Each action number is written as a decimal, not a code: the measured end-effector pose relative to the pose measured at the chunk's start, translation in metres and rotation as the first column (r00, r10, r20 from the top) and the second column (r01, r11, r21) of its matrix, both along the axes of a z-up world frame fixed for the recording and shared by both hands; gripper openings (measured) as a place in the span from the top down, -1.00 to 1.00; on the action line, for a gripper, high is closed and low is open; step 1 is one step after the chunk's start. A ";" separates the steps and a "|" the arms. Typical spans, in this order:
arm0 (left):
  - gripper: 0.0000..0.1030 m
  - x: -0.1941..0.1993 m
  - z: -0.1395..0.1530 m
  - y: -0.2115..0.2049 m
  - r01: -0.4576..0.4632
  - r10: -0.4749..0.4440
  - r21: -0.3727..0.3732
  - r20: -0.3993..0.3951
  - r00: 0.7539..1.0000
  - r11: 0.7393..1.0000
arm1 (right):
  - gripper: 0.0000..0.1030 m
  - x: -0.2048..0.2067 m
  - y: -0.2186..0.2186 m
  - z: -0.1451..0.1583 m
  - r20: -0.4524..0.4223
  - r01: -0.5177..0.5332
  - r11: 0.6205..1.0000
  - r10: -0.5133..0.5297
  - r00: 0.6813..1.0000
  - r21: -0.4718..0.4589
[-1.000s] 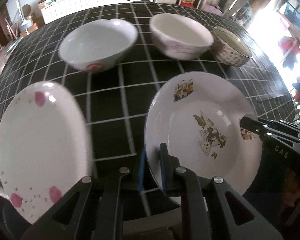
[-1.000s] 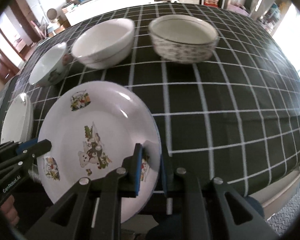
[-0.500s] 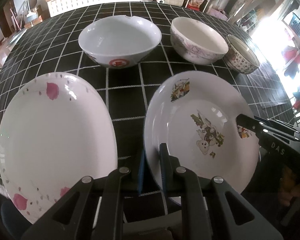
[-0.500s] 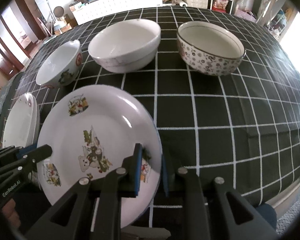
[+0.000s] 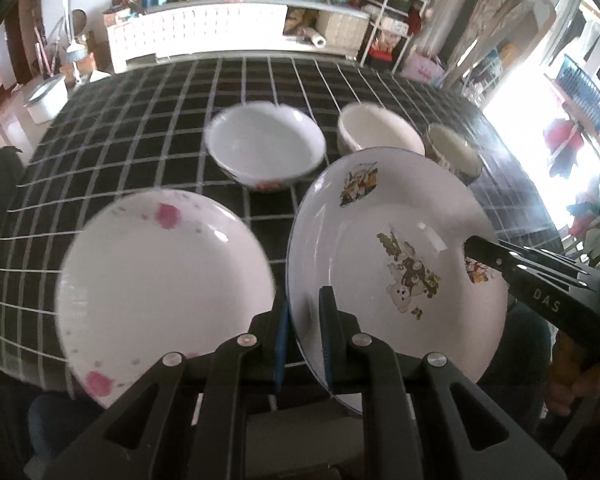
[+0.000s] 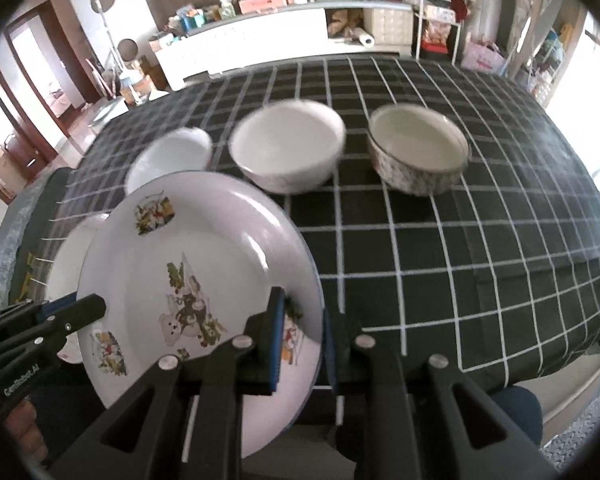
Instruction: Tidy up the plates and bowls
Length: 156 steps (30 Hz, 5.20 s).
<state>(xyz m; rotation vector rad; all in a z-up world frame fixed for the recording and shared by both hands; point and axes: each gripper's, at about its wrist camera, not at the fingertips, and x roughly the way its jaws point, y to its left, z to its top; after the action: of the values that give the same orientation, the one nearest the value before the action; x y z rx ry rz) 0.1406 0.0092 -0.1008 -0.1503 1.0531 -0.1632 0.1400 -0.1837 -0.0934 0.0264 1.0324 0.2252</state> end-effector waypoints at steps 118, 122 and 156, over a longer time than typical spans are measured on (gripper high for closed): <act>0.73 0.065 0.064 0.062 -0.092 0.086 -0.064 -0.086 0.993 0.994 | 0.51 0.106 0.074 0.030 -0.234 -0.139 0.962 0.195 0.953 0.236; 0.63 0.089 0.050 0.068 -0.093 0.077 -0.112 -0.140 0.987 0.989 | 0.49 0.126 0.080 0.019 -0.280 -0.129 0.963 0.194 0.940 0.235; 0.85 0.184 -0.045 0.071 -0.109 0.095 -0.038 -0.275 0.957 0.993 | 0.72 0.194 0.093 -0.061 -0.362 -0.157 0.984 0.177 0.915 0.084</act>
<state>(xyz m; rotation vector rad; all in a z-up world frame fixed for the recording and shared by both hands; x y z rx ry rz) 0.3246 0.0805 -0.1456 -0.2809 1.3136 -0.0779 0.3339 -0.0904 -0.1543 0.0294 1.4057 0.4150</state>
